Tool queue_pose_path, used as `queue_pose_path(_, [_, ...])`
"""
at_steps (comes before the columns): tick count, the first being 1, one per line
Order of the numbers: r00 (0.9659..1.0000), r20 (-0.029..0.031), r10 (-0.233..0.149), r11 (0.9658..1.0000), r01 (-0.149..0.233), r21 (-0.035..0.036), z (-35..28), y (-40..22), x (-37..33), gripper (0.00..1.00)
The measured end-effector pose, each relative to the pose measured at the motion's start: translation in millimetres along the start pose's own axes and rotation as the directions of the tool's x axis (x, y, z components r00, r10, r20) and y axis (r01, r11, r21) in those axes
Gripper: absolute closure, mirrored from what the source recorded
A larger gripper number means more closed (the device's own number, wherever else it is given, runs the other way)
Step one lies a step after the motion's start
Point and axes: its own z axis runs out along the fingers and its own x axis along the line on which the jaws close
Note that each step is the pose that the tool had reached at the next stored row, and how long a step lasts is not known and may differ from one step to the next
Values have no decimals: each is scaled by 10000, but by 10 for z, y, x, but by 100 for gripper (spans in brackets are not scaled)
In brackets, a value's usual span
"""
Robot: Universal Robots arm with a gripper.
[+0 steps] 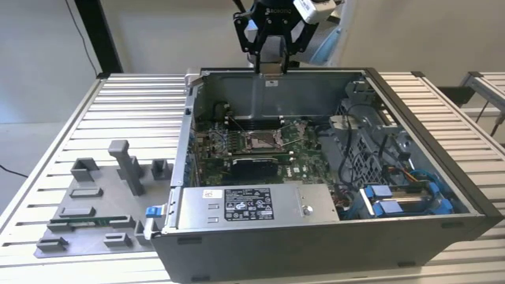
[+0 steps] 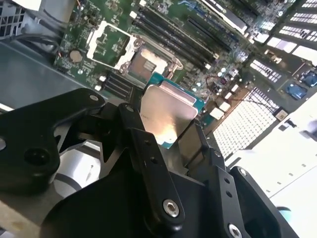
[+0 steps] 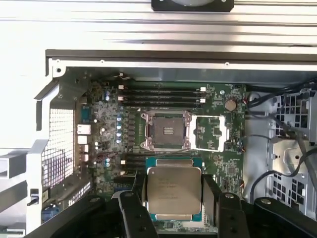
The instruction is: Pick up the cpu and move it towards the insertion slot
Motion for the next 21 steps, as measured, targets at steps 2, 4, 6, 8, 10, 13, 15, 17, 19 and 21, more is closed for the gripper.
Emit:
queue_pose_path(2, [10000, 0, 6, 10000, -6, 1, 1, 39, 0, 100])
queue_pose_path(4, [10000, 0, 11, 10000, -11, 1, 3, 63, 0, 100])
queue_pose_path(6, [10000, 0, 11, 10000, -11, 1, 3, 68, 0, 100])
queue_pose_path(8, [10000, 0, 10, 10000, -10, 0, 3, 68, 0, 100])
queue_pose_path(10, [10000, 3, 82, 10000, -82, 1, 3, 69, 0, 100])
queue_pose_path(13, [9993, 14, 374, 9993, -374, 0, 3, 70, 0, 100])
queue_pose_path(15, [9982, 24, 602, 9982, -602, -1, 5, 70, 0, 100])
queue_pose_path(17, [9977, 27, 670, 9978, -670, -2, 6, 85, 5, 100])
queue_pose_path(19, [9975, 28, 701, 9975, -701, -1, 7, 103, 8, 100])
queue_pose_path(21, [9975, 28, 700, 9976, -700, -1, 7, 104, 8, 100])
